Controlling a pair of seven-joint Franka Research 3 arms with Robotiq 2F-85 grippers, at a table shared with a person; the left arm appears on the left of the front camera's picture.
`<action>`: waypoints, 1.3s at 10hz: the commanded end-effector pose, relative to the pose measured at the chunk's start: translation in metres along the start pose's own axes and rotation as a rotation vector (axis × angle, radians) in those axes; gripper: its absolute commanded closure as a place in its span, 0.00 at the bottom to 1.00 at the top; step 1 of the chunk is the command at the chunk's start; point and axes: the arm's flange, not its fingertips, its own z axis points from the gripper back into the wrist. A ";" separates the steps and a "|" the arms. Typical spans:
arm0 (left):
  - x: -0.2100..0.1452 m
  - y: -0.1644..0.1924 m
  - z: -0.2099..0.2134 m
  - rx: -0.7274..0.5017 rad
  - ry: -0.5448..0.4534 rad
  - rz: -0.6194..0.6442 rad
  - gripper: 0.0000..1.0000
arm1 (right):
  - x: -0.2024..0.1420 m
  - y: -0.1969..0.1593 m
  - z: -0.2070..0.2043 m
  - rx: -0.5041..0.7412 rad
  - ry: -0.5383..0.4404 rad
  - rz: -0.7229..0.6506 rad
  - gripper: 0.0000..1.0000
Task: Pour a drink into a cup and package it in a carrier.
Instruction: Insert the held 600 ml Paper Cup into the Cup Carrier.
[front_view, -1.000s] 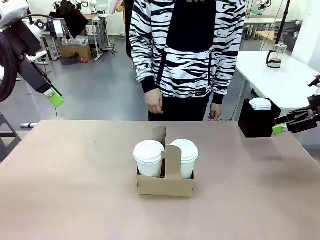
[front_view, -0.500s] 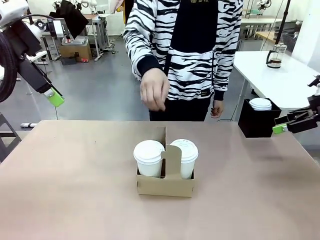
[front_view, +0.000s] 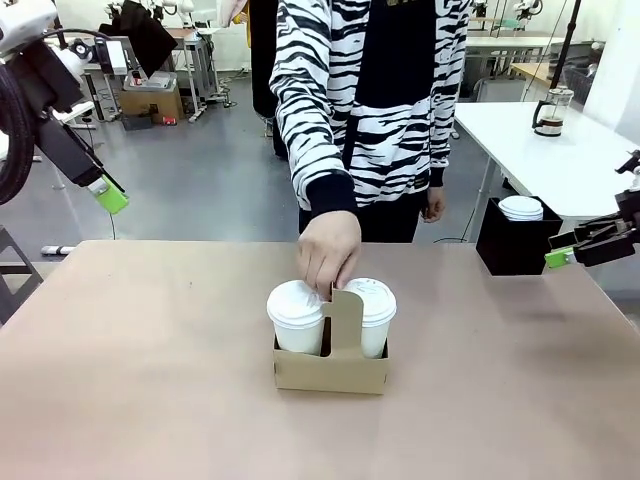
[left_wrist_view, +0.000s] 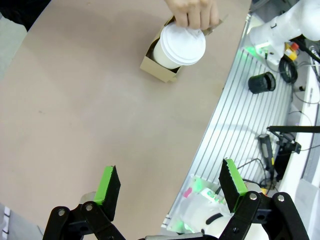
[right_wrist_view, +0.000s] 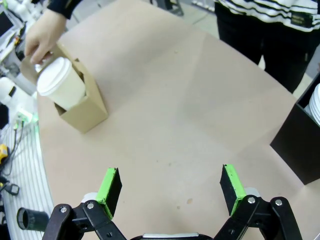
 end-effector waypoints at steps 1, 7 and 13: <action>0.002 -0.001 0.003 -0.003 -0.003 0.014 0.02 | 0.000 -0.004 0.002 0.012 -0.005 0.008 0.00; 0.002 -0.001 0.003 -0.003 -0.003 0.014 0.02 | 0.000 -0.004 0.002 0.012 -0.005 0.008 0.00; 0.002 -0.001 0.003 -0.003 -0.003 0.014 0.02 | 0.000 -0.004 0.002 0.012 -0.005 0.008 0.00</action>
